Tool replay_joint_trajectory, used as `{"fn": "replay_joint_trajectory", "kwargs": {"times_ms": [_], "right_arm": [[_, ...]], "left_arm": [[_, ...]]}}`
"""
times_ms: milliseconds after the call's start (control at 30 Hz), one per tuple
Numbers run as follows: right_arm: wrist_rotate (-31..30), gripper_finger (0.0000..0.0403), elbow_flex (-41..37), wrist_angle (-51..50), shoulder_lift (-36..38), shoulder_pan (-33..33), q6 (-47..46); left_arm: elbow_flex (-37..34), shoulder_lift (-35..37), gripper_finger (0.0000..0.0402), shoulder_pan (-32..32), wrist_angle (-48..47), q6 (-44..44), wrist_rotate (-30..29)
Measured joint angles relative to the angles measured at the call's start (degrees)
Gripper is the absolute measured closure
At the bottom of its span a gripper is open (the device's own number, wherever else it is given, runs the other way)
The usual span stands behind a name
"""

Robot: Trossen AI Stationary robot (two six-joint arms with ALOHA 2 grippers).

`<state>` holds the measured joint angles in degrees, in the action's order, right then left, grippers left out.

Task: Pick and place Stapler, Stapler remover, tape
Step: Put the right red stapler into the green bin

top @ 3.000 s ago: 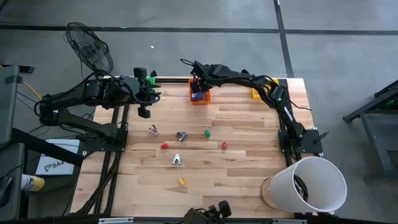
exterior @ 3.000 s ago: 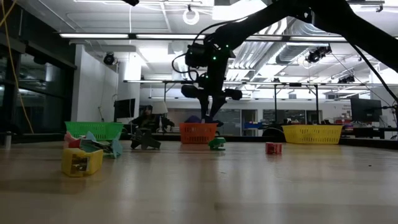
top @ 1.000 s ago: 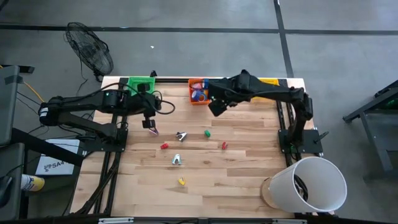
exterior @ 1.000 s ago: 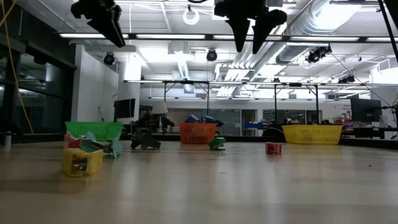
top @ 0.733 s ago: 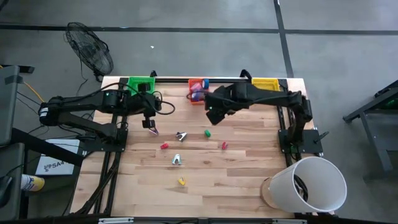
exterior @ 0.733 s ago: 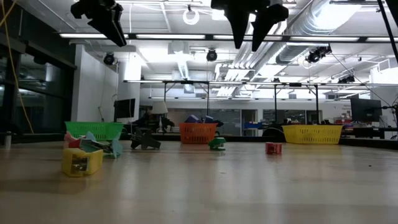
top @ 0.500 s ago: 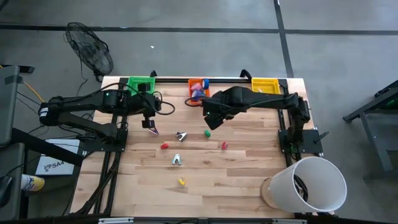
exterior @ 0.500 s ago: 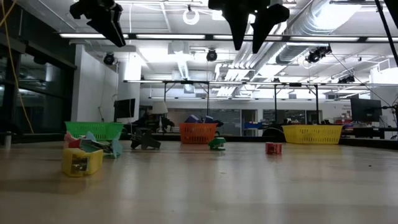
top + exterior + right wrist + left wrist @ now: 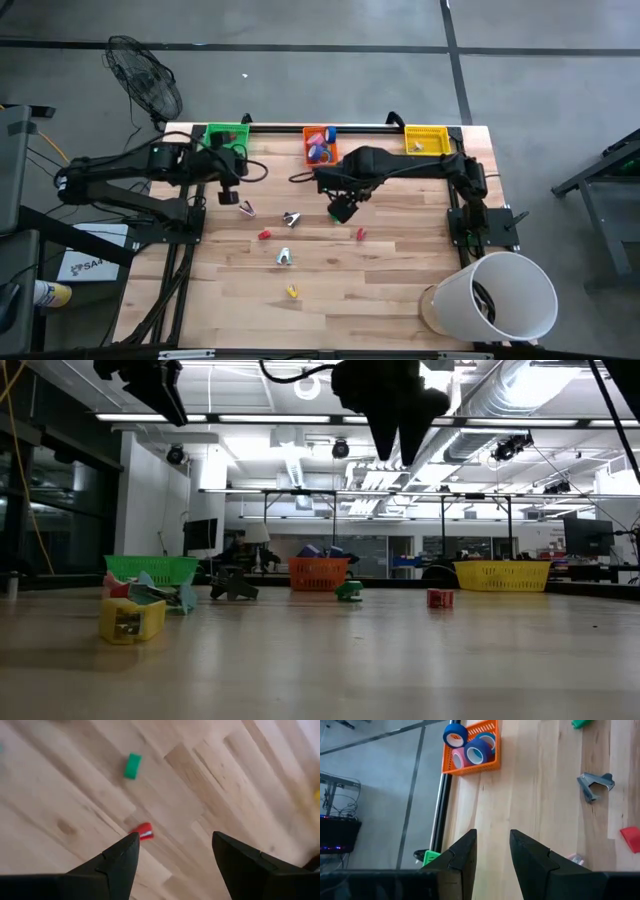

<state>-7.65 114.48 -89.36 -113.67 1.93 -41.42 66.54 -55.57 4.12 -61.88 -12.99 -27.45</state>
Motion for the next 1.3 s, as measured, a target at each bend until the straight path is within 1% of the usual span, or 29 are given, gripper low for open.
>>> {"fn": "replay_joint_trajectory", "kwargs": {"times_ms": [100,233,367,633,733,833,1000,1133,1300], "right_arm": [[0.26,0.016,0.0,0.01,-0.1,-0.57,9.47],[2.7,0.016,0.0,-0.34,-0.1,-1.05,22.2],[3.76,0.016,0.0,-0.6,-0.1,-0.75,32.61],[3.78,0.016,0.0,-0.39,-0.1,0.18,52.78],[5.47,0.016,-1.04,0.29,-0.02,0.52,58.88],[7.38,0.016,-6.21,0.56,0.49,0.8,63.74],[6.35,0.016,-17.54,2.26,0.53,0.84,69.48],[6.21,0.016,-25.78,7.03,0.53,0.59,71.34],[2.77,0.016,-32.64,16.0,0.55,-0.5,74.8]], "left_arm": [[0.0,1.01,0.0289,0.0,-0.01,0.0,0.29],[0.0,1.53,0.0289,0.0,0.02,0.15,1.79],[0.0,1.53,0.0289,0.0,0.03,0.53,4.01],[0.0,1.53,0.0289,0.0,0.0,1.51,6.17],[0.0,1.52,0.0289,0.0,-0.01,1.53,6.38],[0.0,1.48,0.0289,0.0,-0.01,1.55,6.39],[0.0,1.48,0.0289,0.0,0.02,1.59,6.32],[0.0,1.4,0.0289,0.0,0.02,1.57,6.04],[0.0,1.35,0.0289,0.0,0.02,1.56,5.91]]}}
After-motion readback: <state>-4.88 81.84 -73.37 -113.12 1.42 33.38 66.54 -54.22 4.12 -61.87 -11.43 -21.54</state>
